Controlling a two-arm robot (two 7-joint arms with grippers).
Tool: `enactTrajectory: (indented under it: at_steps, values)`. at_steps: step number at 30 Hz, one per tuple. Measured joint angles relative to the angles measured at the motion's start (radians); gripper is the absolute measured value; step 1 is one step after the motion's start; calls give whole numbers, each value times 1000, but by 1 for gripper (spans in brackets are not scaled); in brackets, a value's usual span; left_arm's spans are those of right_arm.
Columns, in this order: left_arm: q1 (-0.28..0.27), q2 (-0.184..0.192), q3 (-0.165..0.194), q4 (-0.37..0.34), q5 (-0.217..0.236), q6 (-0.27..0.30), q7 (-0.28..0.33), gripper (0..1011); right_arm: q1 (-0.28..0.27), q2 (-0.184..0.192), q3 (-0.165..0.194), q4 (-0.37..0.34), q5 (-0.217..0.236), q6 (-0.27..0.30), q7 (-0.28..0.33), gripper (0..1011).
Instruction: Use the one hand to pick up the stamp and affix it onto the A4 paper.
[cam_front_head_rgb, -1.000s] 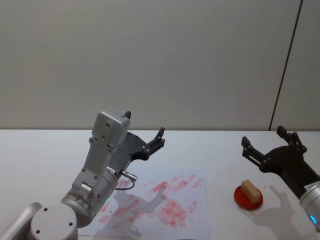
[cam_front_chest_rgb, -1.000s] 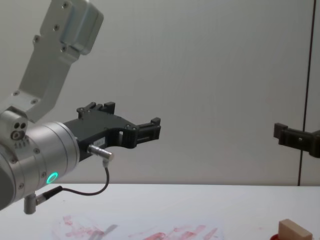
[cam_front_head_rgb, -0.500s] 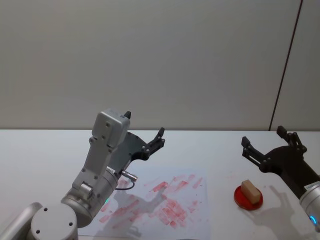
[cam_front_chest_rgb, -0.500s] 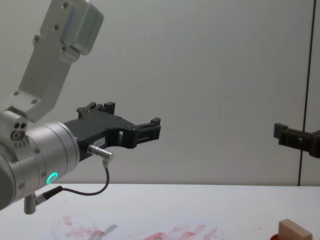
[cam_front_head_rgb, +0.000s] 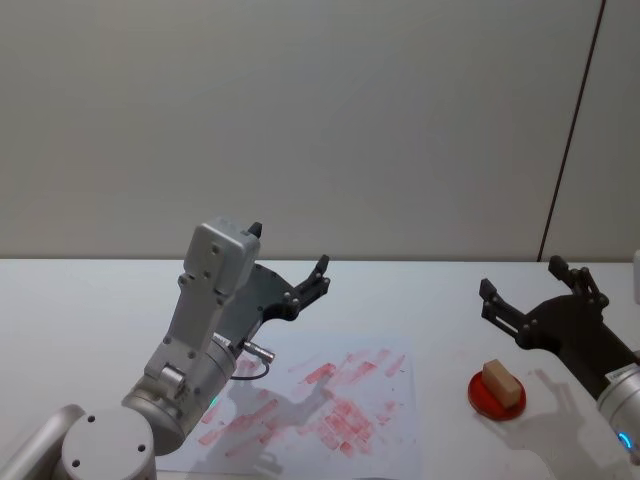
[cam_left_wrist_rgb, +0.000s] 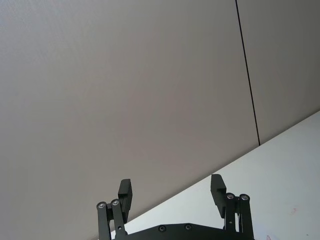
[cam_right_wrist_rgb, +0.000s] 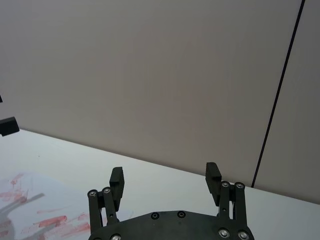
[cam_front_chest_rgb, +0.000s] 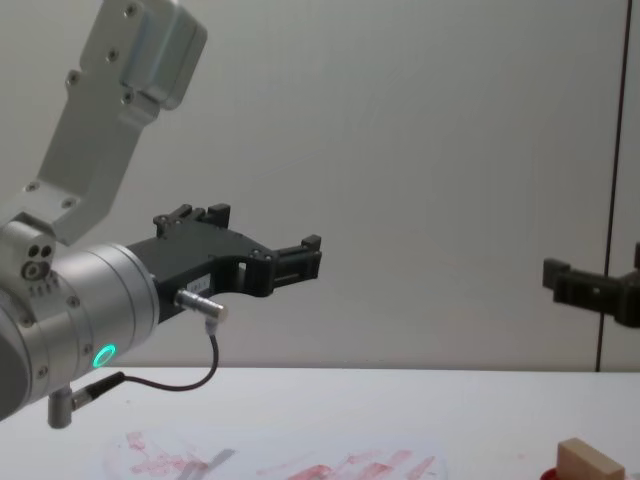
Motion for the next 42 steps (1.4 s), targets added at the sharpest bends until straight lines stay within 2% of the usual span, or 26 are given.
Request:
enactTrajectory:
  at_steps: [17, 30, 42]
  values:
    - [0, 0, 0, 0, 0, 0, 0, 1002, 6, 15, 2, 76, -36, 55, 66, 1001]
    - [0, 0, 0, 0, 0, 0, 0, 1002, -11, 23, -4, 114, -61, 77, 85, 1001]
    - [0, 0, 0, 0, 0, 0, 0, 1002, -11, 11, -14, 158, -77, 89, 94, 1001]
